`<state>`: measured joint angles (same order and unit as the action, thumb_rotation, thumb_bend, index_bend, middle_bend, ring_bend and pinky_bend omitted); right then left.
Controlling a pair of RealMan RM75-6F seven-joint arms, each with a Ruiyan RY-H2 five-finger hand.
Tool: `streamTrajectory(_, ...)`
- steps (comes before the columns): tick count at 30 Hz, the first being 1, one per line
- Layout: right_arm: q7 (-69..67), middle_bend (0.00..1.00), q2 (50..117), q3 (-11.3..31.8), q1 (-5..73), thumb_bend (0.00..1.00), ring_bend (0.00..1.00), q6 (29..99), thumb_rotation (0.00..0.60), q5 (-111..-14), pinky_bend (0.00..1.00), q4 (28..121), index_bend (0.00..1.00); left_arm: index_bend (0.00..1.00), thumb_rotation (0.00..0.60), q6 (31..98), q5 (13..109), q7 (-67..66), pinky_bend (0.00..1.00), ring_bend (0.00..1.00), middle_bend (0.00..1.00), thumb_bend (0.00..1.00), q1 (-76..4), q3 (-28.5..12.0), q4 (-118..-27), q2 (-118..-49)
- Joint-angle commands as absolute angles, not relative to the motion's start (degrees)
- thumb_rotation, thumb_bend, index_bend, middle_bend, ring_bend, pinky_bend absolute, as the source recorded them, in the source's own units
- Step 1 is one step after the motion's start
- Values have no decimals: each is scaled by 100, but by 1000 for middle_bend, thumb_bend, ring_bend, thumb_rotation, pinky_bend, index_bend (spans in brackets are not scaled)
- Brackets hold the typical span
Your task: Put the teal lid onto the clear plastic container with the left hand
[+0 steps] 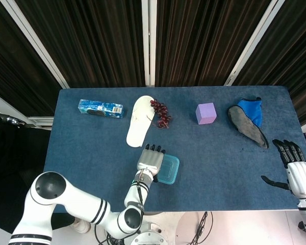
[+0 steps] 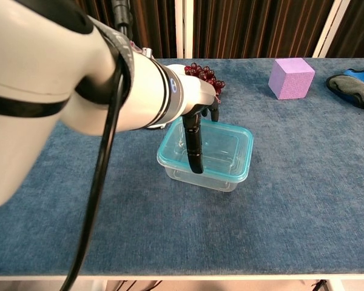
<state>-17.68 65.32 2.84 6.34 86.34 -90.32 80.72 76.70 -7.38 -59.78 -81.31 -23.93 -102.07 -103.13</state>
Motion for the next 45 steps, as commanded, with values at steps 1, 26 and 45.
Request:
streamTrajectory(1, -1770, 83, 6531, 285, 631, 21, 0, 8639, 600, -9030, 0, 8078, 0, 286, 600, 7656, -753, -6021, 0, 0, 64, 192, -8106, -2411, -10193, -10315)
streamTrajectory(26, -1777, 83, 6553, 279, 632, 26, 0, 8622, 600, -9014, 0, 8089, 0, 30, 600, 7558, -534, -6083, 0, 0, 0, 107, -7809, -2473, -10147, -10229)
streamTrajectory(45, -1684, 83, 6535, 283, 646, 26, 0, 8620, 600, -9028, 0, 8189, 0, 245, 600, 6500, 2733, -5370, 0, 0, 168, 68, -7197, -1151, -11132, -9376)
